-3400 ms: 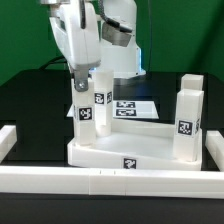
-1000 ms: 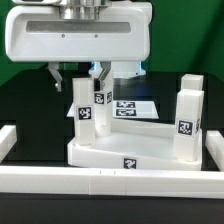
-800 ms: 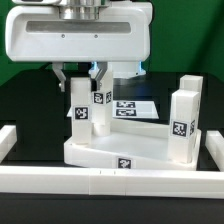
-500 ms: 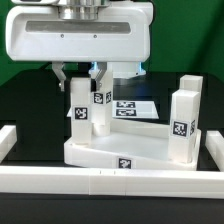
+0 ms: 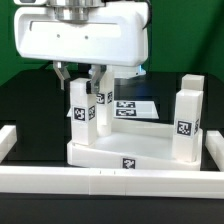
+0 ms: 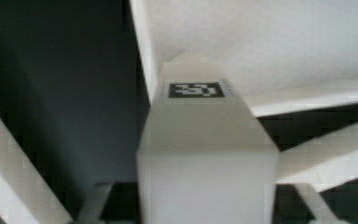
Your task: Assemble desk
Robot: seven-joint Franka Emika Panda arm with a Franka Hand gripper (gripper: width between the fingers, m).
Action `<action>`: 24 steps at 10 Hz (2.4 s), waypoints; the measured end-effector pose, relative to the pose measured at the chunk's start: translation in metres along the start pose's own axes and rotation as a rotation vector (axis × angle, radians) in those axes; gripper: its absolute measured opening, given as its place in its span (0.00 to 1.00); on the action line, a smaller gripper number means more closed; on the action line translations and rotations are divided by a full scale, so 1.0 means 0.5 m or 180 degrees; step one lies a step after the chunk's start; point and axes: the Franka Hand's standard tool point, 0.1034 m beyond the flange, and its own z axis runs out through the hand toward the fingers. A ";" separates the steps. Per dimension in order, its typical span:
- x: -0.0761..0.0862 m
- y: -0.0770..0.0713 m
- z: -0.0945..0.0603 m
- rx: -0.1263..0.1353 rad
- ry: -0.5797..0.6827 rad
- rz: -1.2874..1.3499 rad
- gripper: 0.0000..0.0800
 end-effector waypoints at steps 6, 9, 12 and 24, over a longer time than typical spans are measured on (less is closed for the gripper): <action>0.000 0.001 0.002 0.0084 -0.0025 0.1826 0.36; 0.000 -0.011 0.003 0.0087 -0.0039 0.2779 0.36; 0.000 -0.011 0.003 0.0088 -0.0034 0.2735 0.48; -0.016 -0.047 0.007 -0.0143 0.0030 -0.0662 0.81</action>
Offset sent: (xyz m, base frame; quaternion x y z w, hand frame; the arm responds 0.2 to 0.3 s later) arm -0.0046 0.0072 -0.0075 0.0102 -0.0388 0.2641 0.9637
